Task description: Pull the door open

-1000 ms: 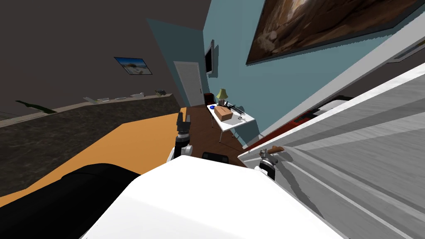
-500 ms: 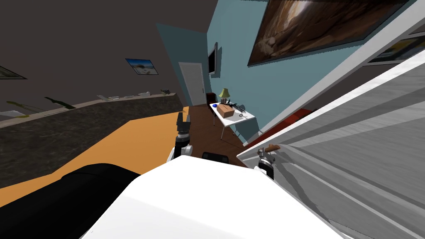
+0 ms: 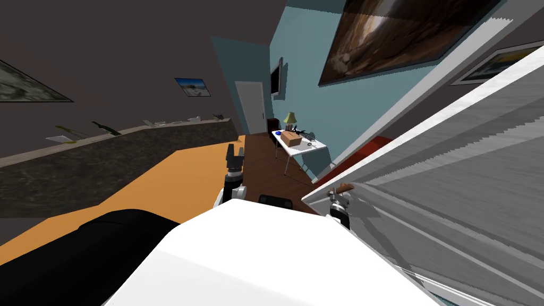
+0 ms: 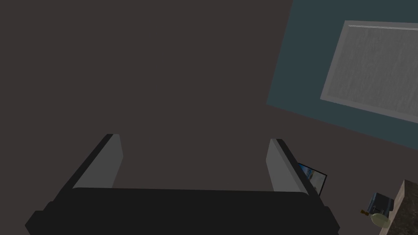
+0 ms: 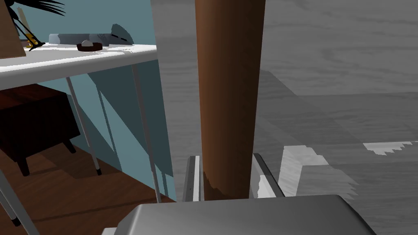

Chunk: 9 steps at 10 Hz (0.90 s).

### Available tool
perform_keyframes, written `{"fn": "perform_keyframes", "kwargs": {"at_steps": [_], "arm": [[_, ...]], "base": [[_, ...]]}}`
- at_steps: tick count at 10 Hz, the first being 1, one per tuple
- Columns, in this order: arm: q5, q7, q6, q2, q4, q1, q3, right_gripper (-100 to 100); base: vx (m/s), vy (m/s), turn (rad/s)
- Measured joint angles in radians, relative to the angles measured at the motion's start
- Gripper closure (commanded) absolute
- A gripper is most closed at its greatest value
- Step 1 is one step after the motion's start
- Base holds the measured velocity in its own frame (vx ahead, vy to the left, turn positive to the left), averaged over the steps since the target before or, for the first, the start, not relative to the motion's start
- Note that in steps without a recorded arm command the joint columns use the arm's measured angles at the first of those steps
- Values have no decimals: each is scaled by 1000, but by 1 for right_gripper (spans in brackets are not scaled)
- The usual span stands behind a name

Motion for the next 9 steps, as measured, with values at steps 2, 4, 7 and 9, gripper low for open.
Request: {"fn": "perform_keyframes", "kwargs": {"at_steps": [2, 4, 7, 9], "arm": [[14, -16, 1, -5, -23, 15, 21, 100], [22, -23, 1, -5, -24, 21, 33, 100], [46, -55, -23, -18, -33, 33, 65, 100], [63, -74, -33, -27, -45, 49, 87, 100]], "base": [[-158, 22, 37], [-159, -16, 63], [-215, 6, 56], [-209, 26, 44]]}}
